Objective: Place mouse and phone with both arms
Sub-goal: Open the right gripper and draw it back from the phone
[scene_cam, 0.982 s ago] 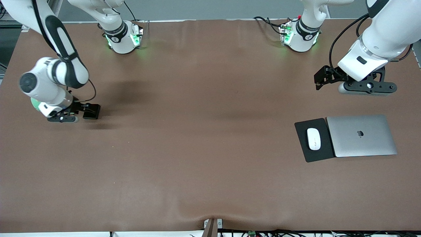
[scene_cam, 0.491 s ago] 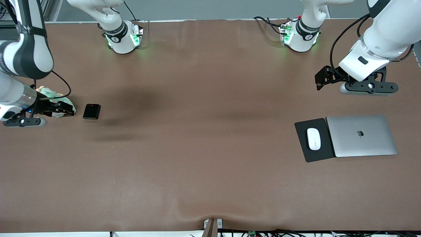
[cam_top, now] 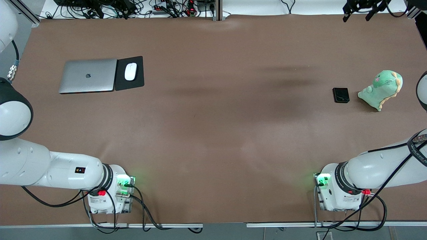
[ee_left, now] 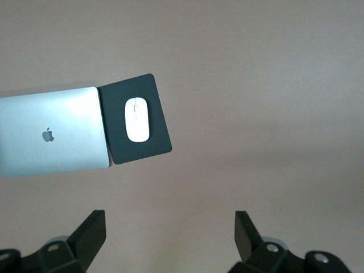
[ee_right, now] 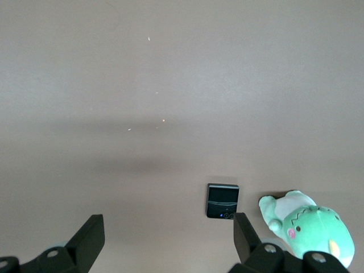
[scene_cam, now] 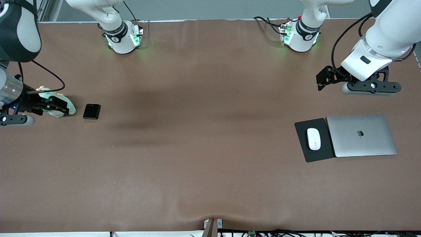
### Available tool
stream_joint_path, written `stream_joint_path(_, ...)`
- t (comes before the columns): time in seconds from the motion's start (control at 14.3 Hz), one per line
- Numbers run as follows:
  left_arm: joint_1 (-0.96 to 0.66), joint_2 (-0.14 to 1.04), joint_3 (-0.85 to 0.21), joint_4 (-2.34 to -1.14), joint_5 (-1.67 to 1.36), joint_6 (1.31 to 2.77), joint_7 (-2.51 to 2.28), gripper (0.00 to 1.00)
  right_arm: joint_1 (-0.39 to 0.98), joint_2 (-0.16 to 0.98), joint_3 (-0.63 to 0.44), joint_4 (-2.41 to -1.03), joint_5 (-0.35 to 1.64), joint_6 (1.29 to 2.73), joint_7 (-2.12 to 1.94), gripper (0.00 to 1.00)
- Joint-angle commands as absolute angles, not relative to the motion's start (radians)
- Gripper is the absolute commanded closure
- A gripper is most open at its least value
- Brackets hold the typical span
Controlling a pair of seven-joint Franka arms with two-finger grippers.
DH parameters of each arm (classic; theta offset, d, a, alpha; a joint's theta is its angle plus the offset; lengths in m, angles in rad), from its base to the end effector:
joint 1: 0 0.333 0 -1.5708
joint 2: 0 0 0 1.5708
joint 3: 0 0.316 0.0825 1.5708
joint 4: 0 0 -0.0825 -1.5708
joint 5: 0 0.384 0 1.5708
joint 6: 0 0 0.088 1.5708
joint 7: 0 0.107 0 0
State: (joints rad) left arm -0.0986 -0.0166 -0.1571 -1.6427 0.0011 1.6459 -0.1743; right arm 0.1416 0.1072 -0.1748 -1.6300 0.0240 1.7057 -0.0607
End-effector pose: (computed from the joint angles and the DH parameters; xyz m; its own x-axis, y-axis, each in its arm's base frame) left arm 0.5372 -0.1410 0.6061 0.9965 -0.0814 0.0199 -0.0814 -0.9967 -0.0002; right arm 0.5923 -0.0128 0.5473 0.9993 0.0247 -0.0295 0.0245 -0.9997 -0.0069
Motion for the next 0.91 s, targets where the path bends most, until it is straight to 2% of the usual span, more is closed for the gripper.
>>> stream_joint_path(0.0,-0.092,-0.015,-0.161,-1.621,0.008,1.641,-0.184,0.0,0.164,0.137,-0.178,-1.557,0.023,1.626,0.001,0.0)
stream_joint_path(0.28,-0.092,-0.017,-0.163,-1.62,0.008,1.641,-0.183,0.0,0.134,0.078,-0.176,-1.572,0.025,1.597,0.02,0.0)
stream_joint_path(0.7,-0.092,-0.017,-0.163,-1.62,0.006,1.637,-0.179,0.0,0.025,0.049,-0.072,-1.551,0.023,1.597,0.014,0.0)
stream_joint_path(0.84,-0.092,-0.021,-0.164,-1.62,0.006,1.637,-0.183,0.0,0.035,0.04,-0.078,-1.528,0.021,1.569,0.011,0.0)
